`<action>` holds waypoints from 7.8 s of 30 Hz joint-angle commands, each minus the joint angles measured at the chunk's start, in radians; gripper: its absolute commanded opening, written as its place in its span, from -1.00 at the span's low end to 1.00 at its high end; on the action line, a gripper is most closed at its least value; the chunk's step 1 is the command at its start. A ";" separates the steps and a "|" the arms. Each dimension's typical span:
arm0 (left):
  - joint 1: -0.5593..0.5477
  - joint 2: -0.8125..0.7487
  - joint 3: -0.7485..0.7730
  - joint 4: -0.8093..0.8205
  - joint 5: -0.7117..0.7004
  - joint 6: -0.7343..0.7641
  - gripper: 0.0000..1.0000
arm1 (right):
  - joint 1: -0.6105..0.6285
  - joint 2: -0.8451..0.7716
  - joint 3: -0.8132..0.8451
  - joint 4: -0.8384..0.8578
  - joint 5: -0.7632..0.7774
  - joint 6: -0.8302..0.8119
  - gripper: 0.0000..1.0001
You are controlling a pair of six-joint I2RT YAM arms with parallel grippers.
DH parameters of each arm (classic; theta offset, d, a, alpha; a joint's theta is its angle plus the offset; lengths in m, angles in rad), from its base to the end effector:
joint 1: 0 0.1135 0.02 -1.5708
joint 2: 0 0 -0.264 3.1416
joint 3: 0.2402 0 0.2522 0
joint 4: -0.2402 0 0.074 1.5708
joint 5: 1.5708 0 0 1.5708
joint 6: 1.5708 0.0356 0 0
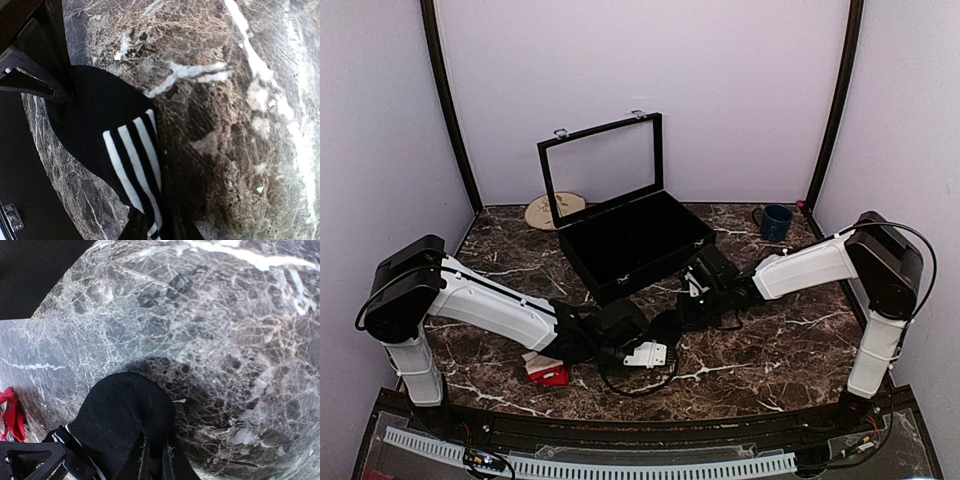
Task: Roll the socks
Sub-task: Roll the sock at the center of the board.
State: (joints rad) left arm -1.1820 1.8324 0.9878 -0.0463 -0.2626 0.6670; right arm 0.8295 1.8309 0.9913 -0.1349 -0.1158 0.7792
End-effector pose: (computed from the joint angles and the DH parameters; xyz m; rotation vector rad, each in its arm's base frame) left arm 0.1465 -0.3333 0.1409 1.8637 1.5475 0.0911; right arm 0.2384 0.2665 0.1359 -0.1169 2.7190 0.7118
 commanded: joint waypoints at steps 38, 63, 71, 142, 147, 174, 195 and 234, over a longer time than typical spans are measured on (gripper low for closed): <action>0.045 0.006 0.094 -0.094 0.236 0.189 -0.77 | -0.013 0.086 0.018 -0.076 -0.064 -0.134 -0.80; 0.168 0.149 0.360 -0.465 0.658 0.244 -0.75 | -0.015 0.125 0.034 -0.095 -0.126 -0.162 -0.64; 0.193 0.189 0.416 -0.490 0.698 0.225 -0.75 | -0.015 0.128 0.017 -0.082 -0.141 -0.155 -0.60; 0.312 0.423 0.596 -0.619 0.861 0.155 -0.74 | 0.191 -0.398 -0.213 -0.294 0.438 -0.144 0.10; 0.314 0.431 0.600 -0.621 0.876 0.153 -0.74 | 0.357 -0.414 -0.194 -0.348 0.603 -0.179 0.05; 0.340 0.442 0.608 -0.650 0.932 0.164 -0.72 | 0.636 0.062 -0.039 -0.098 0.931 -0.848 0.39; 0.347 0.467 0.656 -0.687 0.940 0.187 -0.67 | 0.522 0.088 -0.098 -0.177 0.731 -0.906 0.07; 0.400 0.414 0.627 -0.551 0.814 -0.113 -0.16 | 0.432 0.044 -0.108 -0.266 0.531 -0.772 -1.00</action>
State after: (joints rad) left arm -0.8127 2.2726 1.6814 -0.6266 0.6758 0.6144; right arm 1.2793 1.8332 0.9516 -0.2073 0.5171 -0.0227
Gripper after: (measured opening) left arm 0.418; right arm 0.009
